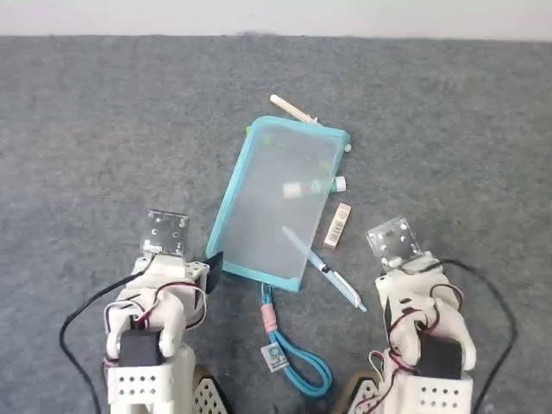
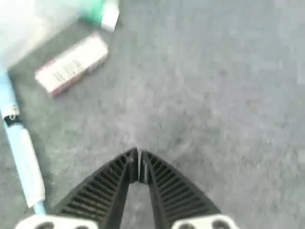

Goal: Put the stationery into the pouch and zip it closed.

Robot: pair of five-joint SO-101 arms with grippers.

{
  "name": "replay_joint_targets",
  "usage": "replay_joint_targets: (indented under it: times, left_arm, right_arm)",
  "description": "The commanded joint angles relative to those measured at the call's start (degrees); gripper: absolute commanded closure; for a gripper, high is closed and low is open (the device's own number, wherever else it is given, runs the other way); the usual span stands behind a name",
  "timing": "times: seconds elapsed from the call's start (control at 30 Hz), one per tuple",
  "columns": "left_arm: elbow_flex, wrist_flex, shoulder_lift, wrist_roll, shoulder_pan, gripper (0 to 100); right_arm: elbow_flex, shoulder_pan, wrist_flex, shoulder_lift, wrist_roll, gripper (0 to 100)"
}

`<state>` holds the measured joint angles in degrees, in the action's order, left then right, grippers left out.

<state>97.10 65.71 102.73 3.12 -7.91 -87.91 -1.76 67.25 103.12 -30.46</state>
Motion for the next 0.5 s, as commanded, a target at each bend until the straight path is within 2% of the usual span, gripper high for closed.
replay_joint_targets:
  times: [0.0,0.17,0.33,0.47]
  left_arm:
    - [-0.48,0.53,1.49,22.51,-9.93,72]
    - [-0.48,0.53,1.58,22.59,-13.27,72]
    - [-0.48,1.23,1.58,22.77,-13.45,72]
    - [-0.48,-2.55,1.58,22.24,-20.92,72]
  right_arm:
    - [22.51,5.93,-0.75,-28.09,0.7,95.4]
    - [33.76,16.31,-0.92,-46.02,8.18,95.4]
    - [39.82,25.63,-0.92,-56.84,11.08,95.1]
    - [40.88,32.31,-1.01,-61.49,11.16,95.0]
